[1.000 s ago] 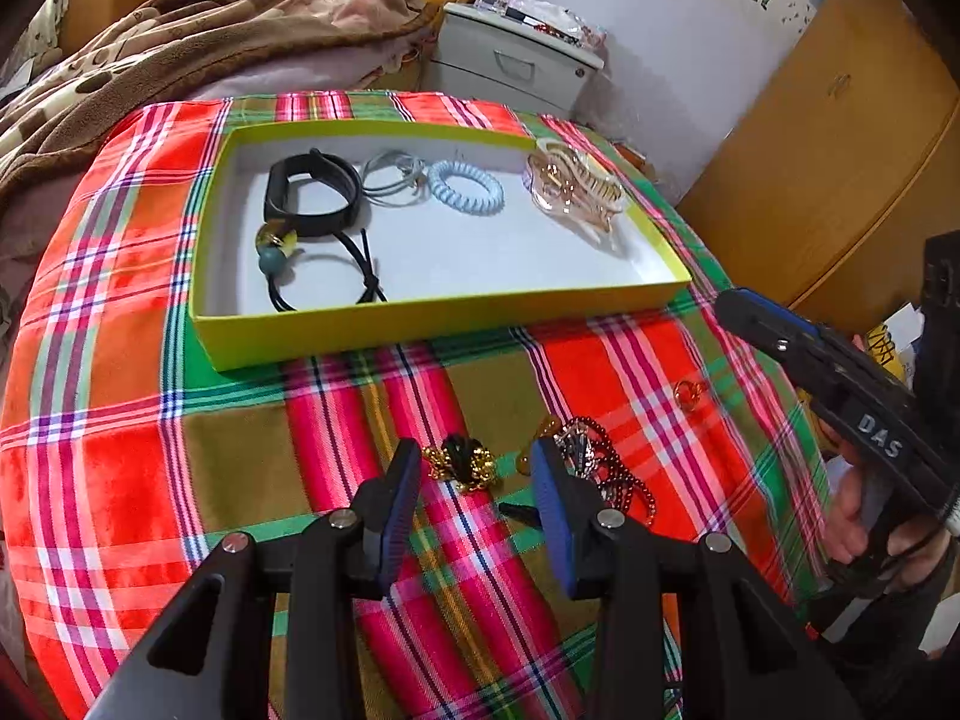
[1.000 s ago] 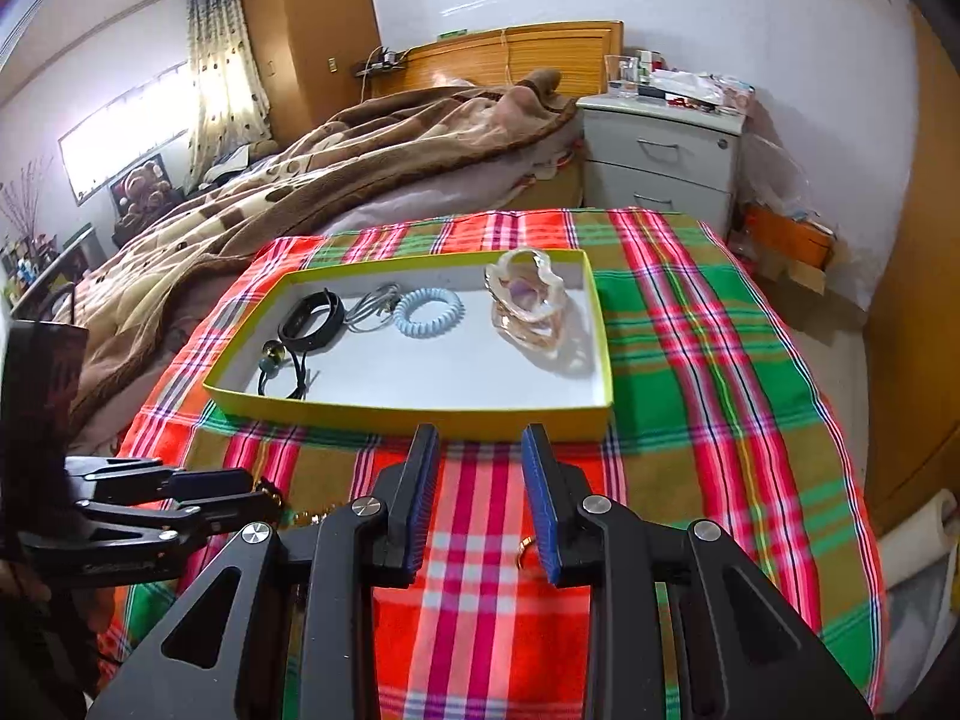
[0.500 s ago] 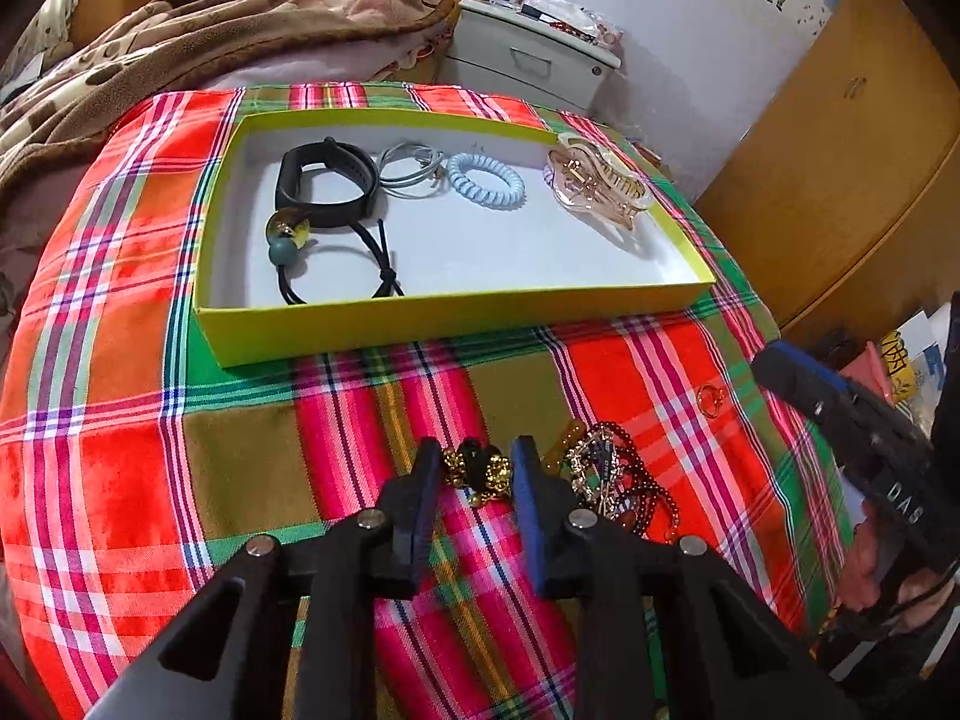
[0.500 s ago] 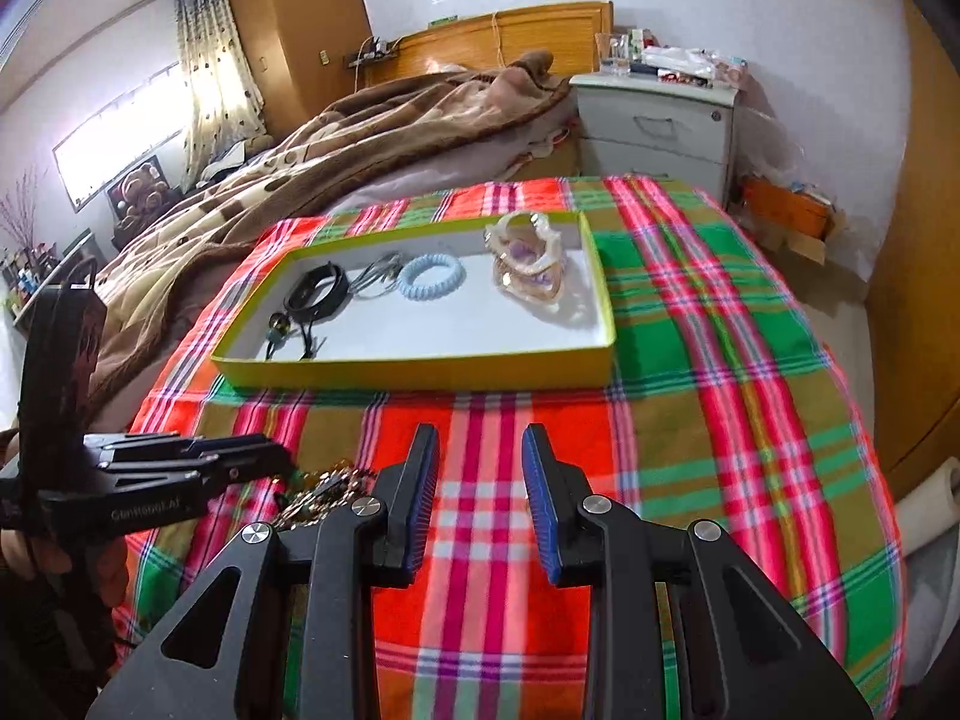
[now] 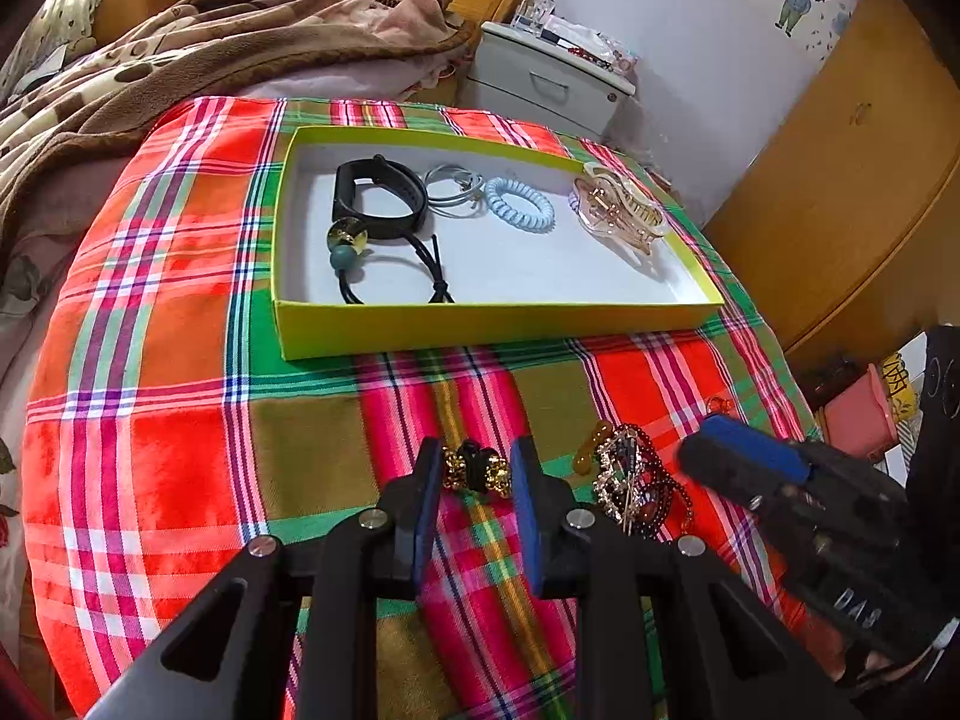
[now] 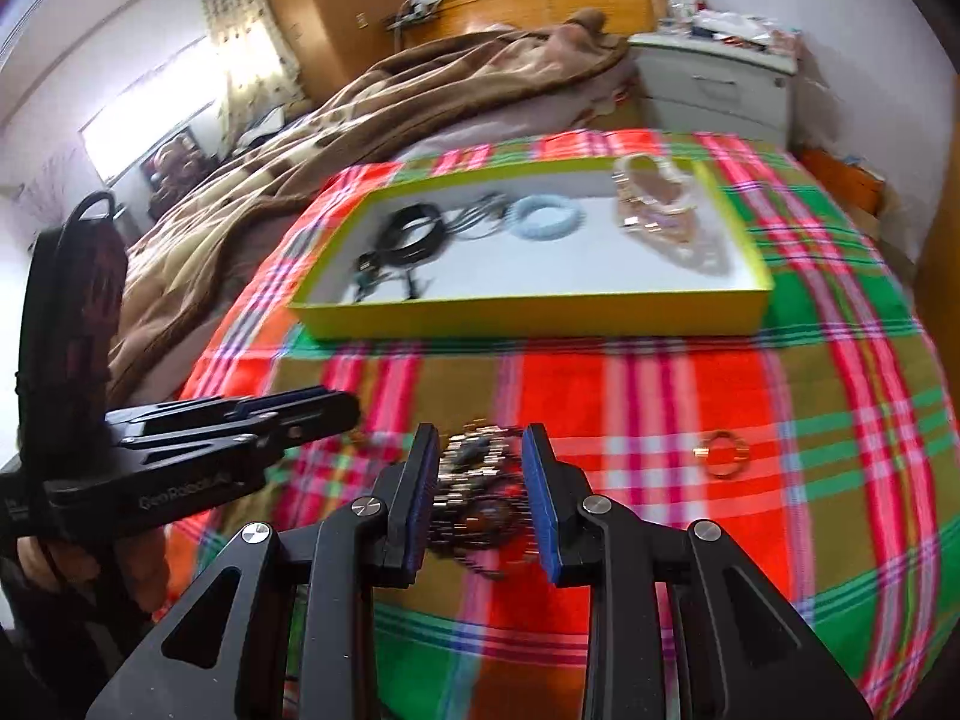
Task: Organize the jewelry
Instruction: 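Grasp the rose-gold chain necklace with the right gripper while the left gripper grasps the gold-and-black hair clip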
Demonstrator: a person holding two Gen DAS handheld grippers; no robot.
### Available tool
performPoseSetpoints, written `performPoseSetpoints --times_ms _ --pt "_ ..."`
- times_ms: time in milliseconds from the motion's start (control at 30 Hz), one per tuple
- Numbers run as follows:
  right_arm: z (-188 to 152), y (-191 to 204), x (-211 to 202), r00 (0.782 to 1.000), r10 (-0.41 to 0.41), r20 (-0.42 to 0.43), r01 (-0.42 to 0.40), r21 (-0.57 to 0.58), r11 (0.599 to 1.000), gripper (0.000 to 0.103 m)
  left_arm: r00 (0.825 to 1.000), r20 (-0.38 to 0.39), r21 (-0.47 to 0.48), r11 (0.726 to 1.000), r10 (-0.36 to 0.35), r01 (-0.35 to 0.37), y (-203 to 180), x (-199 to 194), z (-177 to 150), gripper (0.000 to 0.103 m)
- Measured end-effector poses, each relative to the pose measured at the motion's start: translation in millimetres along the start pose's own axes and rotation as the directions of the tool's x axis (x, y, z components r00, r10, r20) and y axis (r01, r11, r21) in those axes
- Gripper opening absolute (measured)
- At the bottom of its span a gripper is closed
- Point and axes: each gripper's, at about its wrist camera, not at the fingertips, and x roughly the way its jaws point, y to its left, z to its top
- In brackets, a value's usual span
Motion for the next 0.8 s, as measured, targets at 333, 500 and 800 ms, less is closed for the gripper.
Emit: performPoseSetpoints --times_ms 333,500,800 --pt "-3 9 20 0.995 -0.065 -0.072 0.066 0.002 0.998 0.029 1.000 -0.006 -0.016 1.000 -0.018 0.018 6 1 -5 0.024" --pt "-5 10 17 0.993 -0.102 -0.064 0.101 -0.012 0.995 0.018 1.000 -0.007 -0.020 1.000 -0.023 0.023 6 1 -6 0.024" --pt "-8 13 13 0.993 -0.108 -0.050 0.105 -0.049 0.993 0.004 1.000 -0.008 -0.025 0.999 -0.027 0.027 7 1 -6 0.024"
